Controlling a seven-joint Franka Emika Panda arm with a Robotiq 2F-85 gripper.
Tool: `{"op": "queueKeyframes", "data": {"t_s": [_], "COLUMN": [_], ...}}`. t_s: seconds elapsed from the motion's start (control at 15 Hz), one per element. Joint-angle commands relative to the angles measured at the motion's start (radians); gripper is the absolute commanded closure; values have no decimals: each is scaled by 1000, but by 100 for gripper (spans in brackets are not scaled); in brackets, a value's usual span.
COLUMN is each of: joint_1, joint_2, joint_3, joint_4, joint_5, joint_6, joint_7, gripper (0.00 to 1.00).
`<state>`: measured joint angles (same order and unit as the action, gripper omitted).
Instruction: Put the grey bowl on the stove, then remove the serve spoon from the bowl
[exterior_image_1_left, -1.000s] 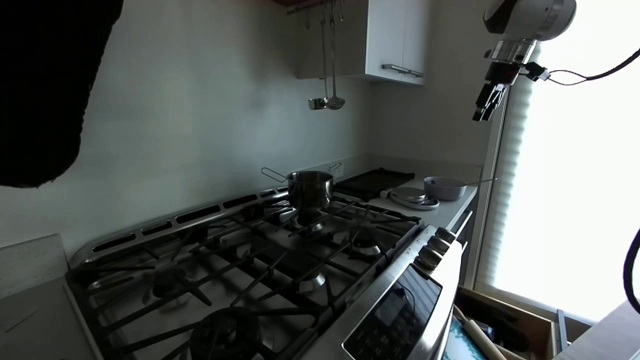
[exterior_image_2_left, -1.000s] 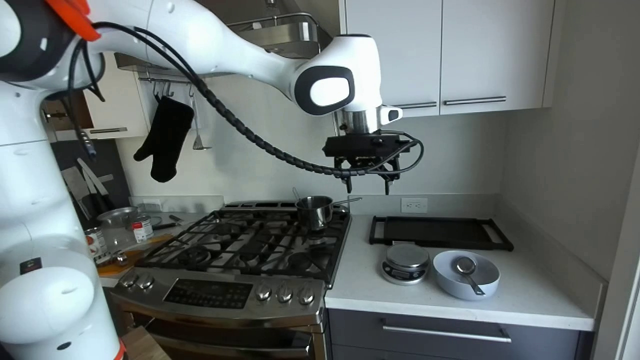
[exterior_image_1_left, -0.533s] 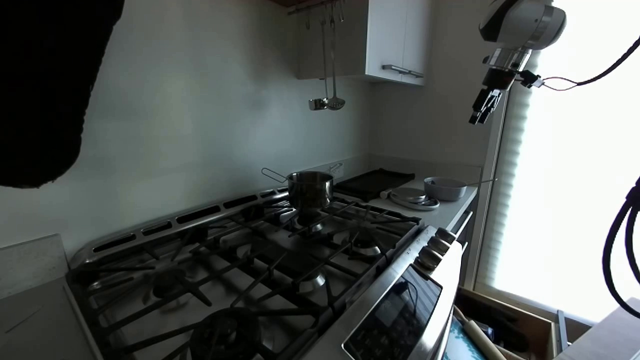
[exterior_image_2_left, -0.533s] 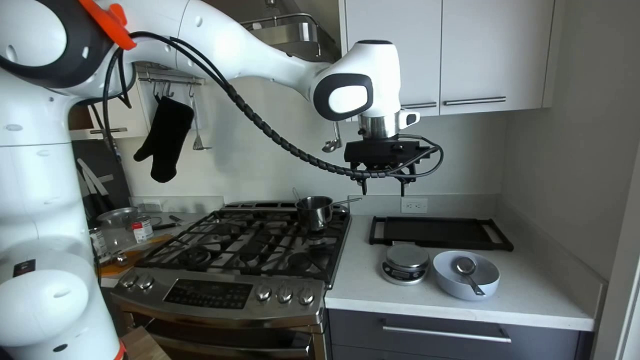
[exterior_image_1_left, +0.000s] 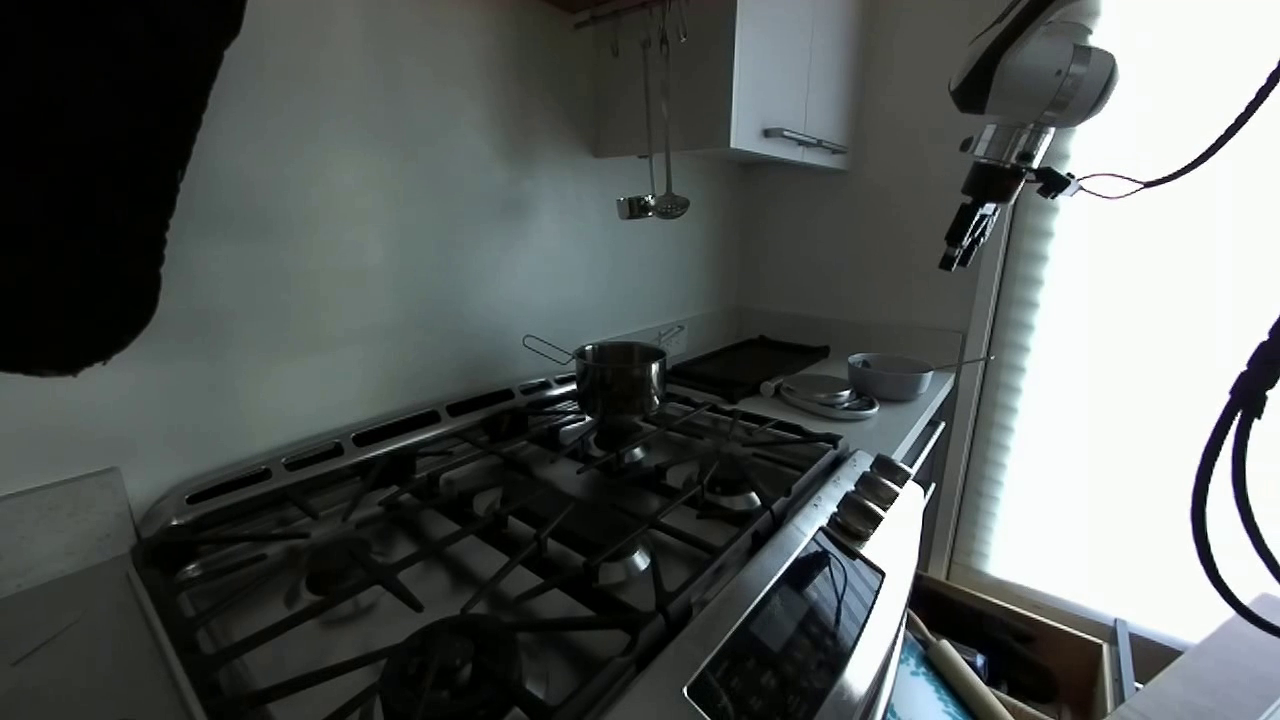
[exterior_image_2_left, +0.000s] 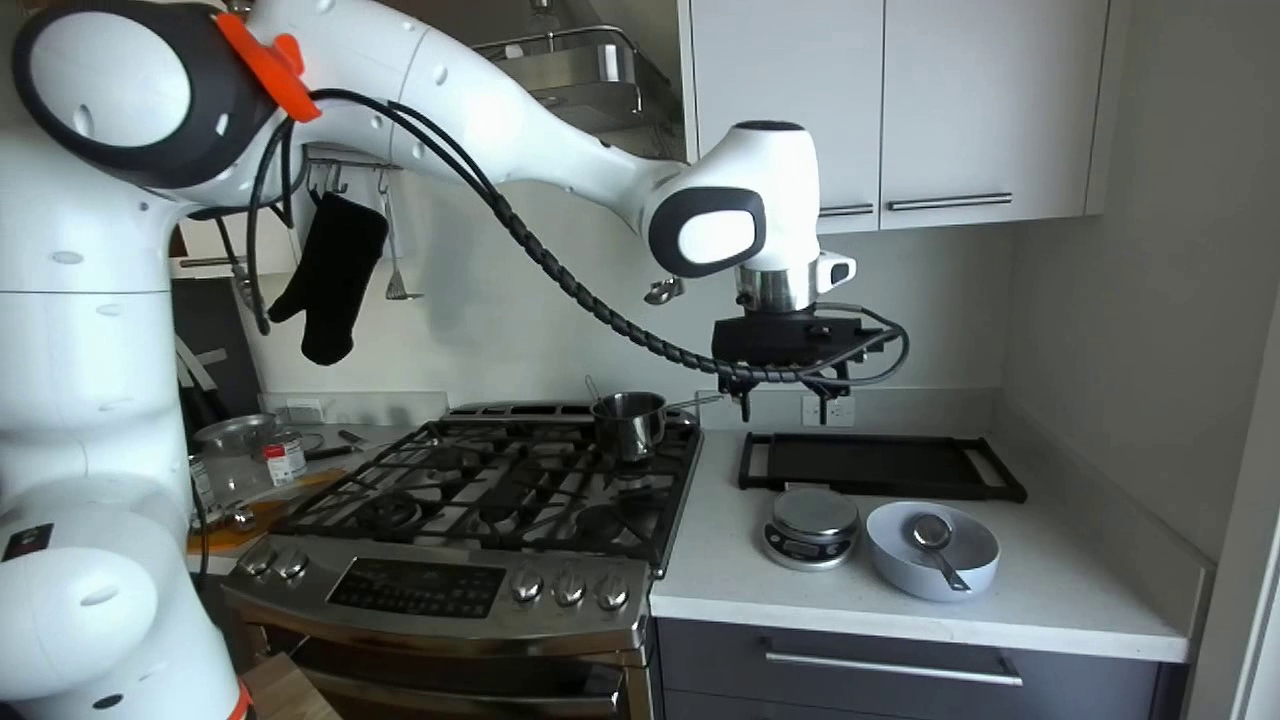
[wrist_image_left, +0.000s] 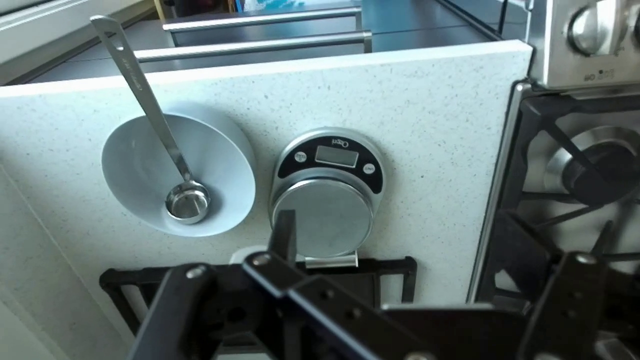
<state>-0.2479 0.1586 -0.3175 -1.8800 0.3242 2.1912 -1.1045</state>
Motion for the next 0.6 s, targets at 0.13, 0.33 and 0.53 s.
{"op": "queueKeyframes", "data": {"t_s": [0.13, 0.33, 0.53], "joint_1": [-107, -150, -198], "joint_2": [192, 270, 334], "joint_3": [73, 129, 196], "joint_4": [77, 92, 118], "joint_5": [6, -10, -15], "joint_6": [164, 275, 291], "joint_7": [-153, -252, -387], "gripper": [0, 0, 0]}}
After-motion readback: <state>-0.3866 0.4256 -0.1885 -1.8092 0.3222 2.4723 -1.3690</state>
